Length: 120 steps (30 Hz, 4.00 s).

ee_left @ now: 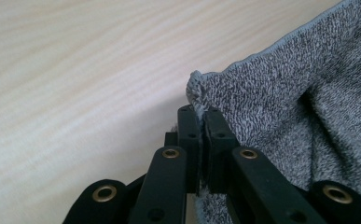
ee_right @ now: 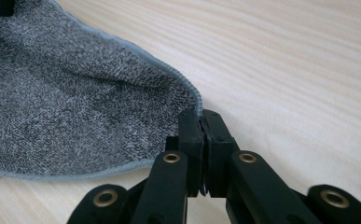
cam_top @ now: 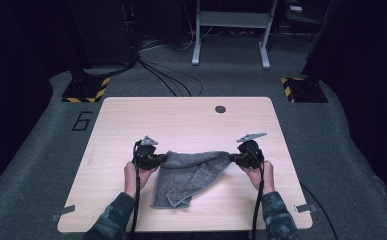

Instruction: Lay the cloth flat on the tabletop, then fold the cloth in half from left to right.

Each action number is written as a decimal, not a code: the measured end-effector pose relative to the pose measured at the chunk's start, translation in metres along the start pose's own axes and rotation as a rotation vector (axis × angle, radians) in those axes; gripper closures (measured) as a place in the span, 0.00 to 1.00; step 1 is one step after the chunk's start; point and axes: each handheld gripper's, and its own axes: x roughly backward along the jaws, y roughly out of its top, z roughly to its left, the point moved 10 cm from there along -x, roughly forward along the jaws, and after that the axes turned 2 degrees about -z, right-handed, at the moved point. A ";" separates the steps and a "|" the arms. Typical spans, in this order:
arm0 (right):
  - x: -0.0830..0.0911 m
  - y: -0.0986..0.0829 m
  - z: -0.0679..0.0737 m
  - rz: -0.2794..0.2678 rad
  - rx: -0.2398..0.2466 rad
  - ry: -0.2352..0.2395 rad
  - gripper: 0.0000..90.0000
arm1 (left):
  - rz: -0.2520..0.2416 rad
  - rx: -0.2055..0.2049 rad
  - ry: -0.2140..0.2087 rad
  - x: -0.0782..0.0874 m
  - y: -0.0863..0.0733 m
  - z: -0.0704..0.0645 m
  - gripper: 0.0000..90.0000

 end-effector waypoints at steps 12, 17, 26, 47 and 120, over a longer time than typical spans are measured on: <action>0.058 0.165 -0.039 -0.167 0.156 -0.188 0.98 | -0.302 -0.186 0.191 0.066 0.191 0.038 0.97; 0.079 0.160 -0.019 -0.201 0.215 -0.173 0.98 | -0.301 -0.217 0.162 0.068 0.166 0.030 0.97; 0.002 0.001 0.010 -0.006 0.179 -0.054 0.97 | -0.127 -0.138 0.027 0.005 0.006 0.013 0.94; 0.001 -0.017 0.016 -0.043 0.090 0.011 0.36 | -0.071 -0.054 -0.005 0.036 -0.025 -0.001 0.34; -0.037 -0.023 0.120 0.014 0.238 0.097 0.05 | 0.049 0.063 0.089 0.001 -0.006 0.060 0.12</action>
